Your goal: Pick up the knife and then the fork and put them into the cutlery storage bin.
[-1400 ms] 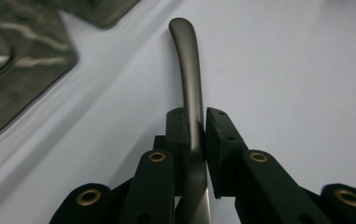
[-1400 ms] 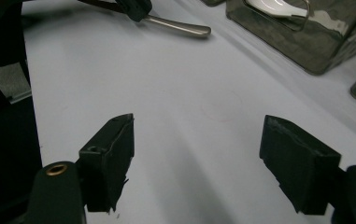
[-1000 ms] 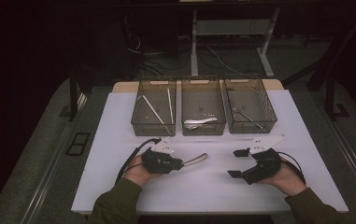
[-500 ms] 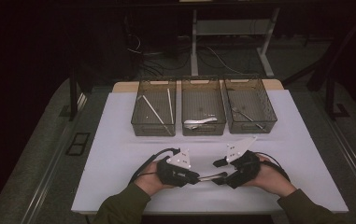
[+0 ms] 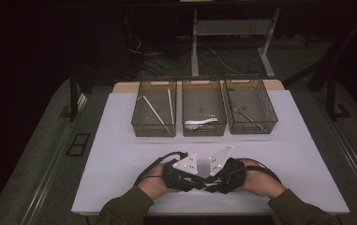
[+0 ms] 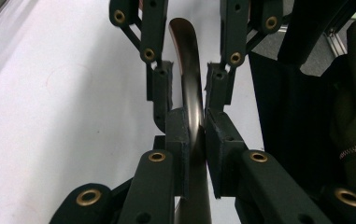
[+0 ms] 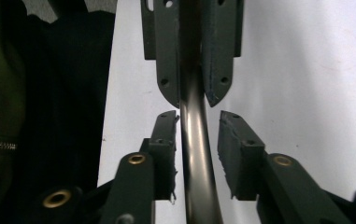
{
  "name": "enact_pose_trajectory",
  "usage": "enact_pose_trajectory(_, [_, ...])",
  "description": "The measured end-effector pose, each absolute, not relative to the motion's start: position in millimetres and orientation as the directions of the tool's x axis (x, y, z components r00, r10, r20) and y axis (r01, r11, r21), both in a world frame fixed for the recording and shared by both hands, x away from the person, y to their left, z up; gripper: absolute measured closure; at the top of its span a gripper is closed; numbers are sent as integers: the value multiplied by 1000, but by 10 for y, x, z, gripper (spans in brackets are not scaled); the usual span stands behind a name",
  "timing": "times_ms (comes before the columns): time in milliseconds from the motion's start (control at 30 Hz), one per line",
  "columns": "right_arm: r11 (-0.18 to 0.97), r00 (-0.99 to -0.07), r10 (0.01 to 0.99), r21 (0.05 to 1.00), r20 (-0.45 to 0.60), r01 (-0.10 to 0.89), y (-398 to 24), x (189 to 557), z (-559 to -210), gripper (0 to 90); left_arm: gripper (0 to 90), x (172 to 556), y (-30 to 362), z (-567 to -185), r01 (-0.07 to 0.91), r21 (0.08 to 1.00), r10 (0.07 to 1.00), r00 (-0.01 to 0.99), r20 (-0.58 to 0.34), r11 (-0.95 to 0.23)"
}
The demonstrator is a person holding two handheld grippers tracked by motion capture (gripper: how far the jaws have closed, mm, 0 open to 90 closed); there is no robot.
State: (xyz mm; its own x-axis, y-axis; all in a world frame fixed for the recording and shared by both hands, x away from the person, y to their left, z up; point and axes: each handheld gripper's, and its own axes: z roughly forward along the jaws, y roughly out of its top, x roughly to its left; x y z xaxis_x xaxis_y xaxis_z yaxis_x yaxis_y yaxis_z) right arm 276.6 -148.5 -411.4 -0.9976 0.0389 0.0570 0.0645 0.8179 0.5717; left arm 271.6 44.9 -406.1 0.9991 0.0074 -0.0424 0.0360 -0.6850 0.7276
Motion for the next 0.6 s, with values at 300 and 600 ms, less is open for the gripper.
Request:
enact_pose_trajectory(300, [832,-999,-1,554,46,25,-1430,2743,-4117,781,791,2705,445,-4051,23,731,-6,999,-37,-683])
enact_pose_trajectory(600, [823,-997,34,564,71,68,-1501,2807,-4112,785,648,2757,562,-3985,67,788,69,997,-31,-612])
